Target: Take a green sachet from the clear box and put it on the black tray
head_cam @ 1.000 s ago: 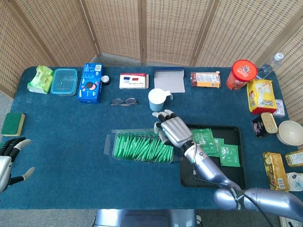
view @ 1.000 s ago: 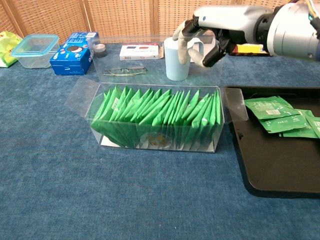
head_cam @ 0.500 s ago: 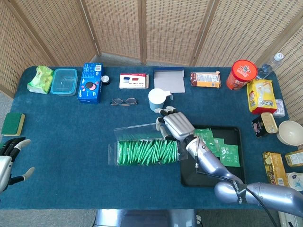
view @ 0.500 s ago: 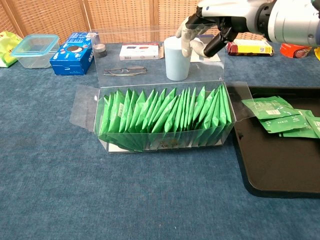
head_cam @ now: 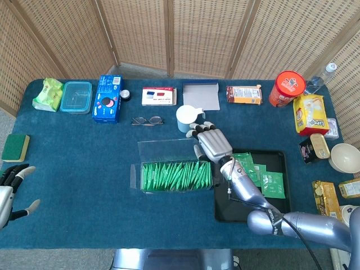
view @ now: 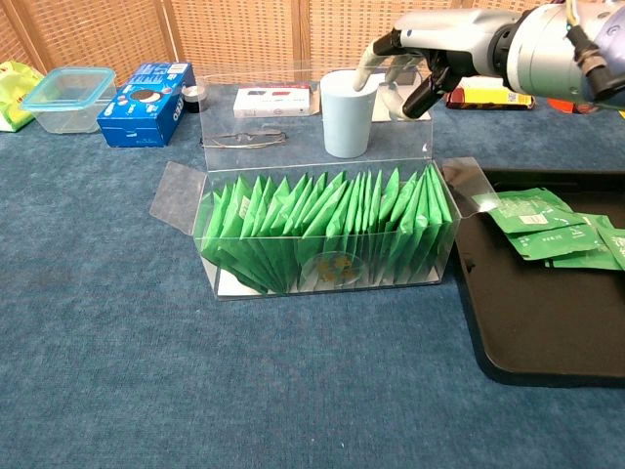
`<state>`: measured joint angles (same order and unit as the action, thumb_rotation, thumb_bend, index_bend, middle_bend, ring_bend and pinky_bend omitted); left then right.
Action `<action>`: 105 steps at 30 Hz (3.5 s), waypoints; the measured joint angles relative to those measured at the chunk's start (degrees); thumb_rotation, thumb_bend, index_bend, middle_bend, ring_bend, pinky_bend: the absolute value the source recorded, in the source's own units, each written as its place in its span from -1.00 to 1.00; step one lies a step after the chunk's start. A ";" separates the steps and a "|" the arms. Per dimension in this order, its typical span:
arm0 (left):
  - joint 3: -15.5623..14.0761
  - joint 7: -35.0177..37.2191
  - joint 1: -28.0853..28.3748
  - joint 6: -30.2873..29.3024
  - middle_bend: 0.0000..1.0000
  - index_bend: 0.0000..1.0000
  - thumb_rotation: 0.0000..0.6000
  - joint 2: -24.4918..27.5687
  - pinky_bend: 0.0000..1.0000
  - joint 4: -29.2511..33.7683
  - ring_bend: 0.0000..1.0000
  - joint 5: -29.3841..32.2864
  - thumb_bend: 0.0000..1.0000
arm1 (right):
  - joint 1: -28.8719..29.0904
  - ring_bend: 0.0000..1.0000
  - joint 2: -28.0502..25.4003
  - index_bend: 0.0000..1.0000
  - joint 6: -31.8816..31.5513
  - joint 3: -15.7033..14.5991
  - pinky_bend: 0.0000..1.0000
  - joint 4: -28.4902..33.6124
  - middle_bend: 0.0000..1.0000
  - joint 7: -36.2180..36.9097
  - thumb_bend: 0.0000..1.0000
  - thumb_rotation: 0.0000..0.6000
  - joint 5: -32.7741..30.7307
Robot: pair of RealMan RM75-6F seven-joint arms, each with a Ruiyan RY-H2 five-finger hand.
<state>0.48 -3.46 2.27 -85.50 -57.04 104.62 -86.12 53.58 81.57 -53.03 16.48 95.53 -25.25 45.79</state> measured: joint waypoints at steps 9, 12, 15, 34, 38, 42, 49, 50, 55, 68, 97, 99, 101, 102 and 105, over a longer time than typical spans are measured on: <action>-0.12 0.23 -0.22 -0.26 -0.70 -0.65 1.00 0.07 -0.48 -0.21 -0.77 -0.08 -0.62 | 1.00 -0.70 2.79 -0.66 -3.46 -0.77 -0.75 -3.04 -0.75 -3.68 0.15 0.84 -2.79; -0.19 0.35 -0.26 -0.26 -0.70 -0.65 1.00 0.14 -0.48 -0.20 -0.77 -0.15 -0.62 | 1.35 -0.70 3.42 -0.66 -3.85 -1.65 -0.75 -3.91 -0.75 -5.40 0.13 0.86 -3.22; -0.21 0.52 -0.40 -0.47 -0.70 -0.65 1.00 0.24 -0.48 -0.25 -0.77 -0.16 -0.62 | 1.56 -0.70 4.23 -0.66 -4.36 -2.88 -0.75 -4.74 -0.75 -6.93 0.13 0.91 -3.02; -0.20 0.94 -0.61 -1.68 -0.70 -0.65 1.00 0.34 -0.48 -0.15 -0.77 -1.80 -0.62 | -4.57 -0.81 -3.64 -0.40 -6.91 -5.46 -0.75 2.59 -0.73 17.24 -0.68 0.90 26.96; -0.35 0.86 -0.77 -1.90 -0.70 -0.65 1.00 0.56 -0.48 0.04 -0.77 -2.08 -0.62 | -4.99 -0.82 -5.54 -0.33 -4.23 -8.26 -0.75 2.79 -0.73 20.95 -0.76 0.91 33.75; -0.37 0.80 -0.80 -2.00 -0.70 -0.65 1.00 0.73 -0.48 0.18 -0.77 -2.24 -0.62 | -4.88 -0.82 -5.52 -0.31 -3.18 -9.19 -0.75 1.68 -0.71 21.96 -0.79 0.95 36.52; -0.56 0.74 -0.82 -1.98 -0.70 -0.65 1.00 0.79 -0.48 0.41 -0.77 -2.65 -0.62 | -3.81 -0.81 -4.13 -0.30 -1.70 -9.50 -0.75 -0.91 -0.70 20.10 -0.82 1.00 38.47; -0.59 0.70 -0.84 -1.96 -0.70 -0.65 1.00 0.80 -0.48 0.40 -0.77 -2.63 -0.62 | -3.71 -0.81 -3.94 -0.30 -1.64 -9.61 -0.75 -1.43 -0.70 19.64 -0.83 1.00 38.89; -0.67 0.53 -0.85 -1.87 -0.70 -0.65 1.00 0.79 -0.48 0.50 -0.77 -2.67 -0.62 | -3.45 -0.81 -3.06 -0.30 -1.34 -10.05 -0.75 -3.46 -0.69 18.00 -0.86 1.00 39.99; -0.74 0.16 -0.86 -1.70 -0.70 -0.65 1.00 0.71 -0.48 0.67 -0.77 -2.59 -0.62 | -2.63 -0.81 -1.23 -0.29 -0.80 -10.62 -0.75 -7.20 -0.68 16.26 -0.87 1.00 42.31; -0.96 0.75 -1.25 -1.77 -0.70 -0.65 1.00 0.27 -0.48 -0.27 -0.77 -2.29 -0.62 | 1.10 -0.81 1.83 -0.25 2.73 -10.87 -0.75 -12.54 -0.67 14.83 -0.88 1.00 45.06; -0.97 0.80 -1.29 -1.82 -0.70 -0.65 1.00 0.27 -0.48 -0.31 -0.77 -2.31 -0.62 | 1.36 -0.81 2.14 -0.25 3.03 -10.82 -0.75 -12.90 -0.67 14.62 -0.89 1.00 45.01; -0.99 0.82 -1.34 -1.85 -0.70 -0.65 1.00 0.28 -0.48 -0.37 -0.77 -2.26 -0.62 | 1.57 -0.81 2.42 -0.25 3.35 -10.76 -0.75 -13.12 -0.67 14.61 -0.89 1.00 44.81; -0.99 0.83 -1.39 -1.88 -0.70 -0.65 1.00 0.31 -0.48 -0.42 -0.77 -2.19 -0.62 | 1.66 -0.81 2.53 -0.25 3.43 -10.71 -0.75 -13.29 -0.66 14.57 -0.89 1.00 44.72; -0.97 0.92 -1.44 -1.96 -0.70 -0.65 1.00 0.35 -0.48 -0.48 -0.77 -2.15 -0.62 | 1.78 -0.79 2.73 -0.25 3.61 -10.64 -0.75 -13.62 -0.66 14.49 -0.89 1.00 44.45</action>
<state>-0.50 -2.55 0.82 -87.46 -56.69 104.15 -88.27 55.36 84.30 -49.42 5.84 81.91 -10.76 90.24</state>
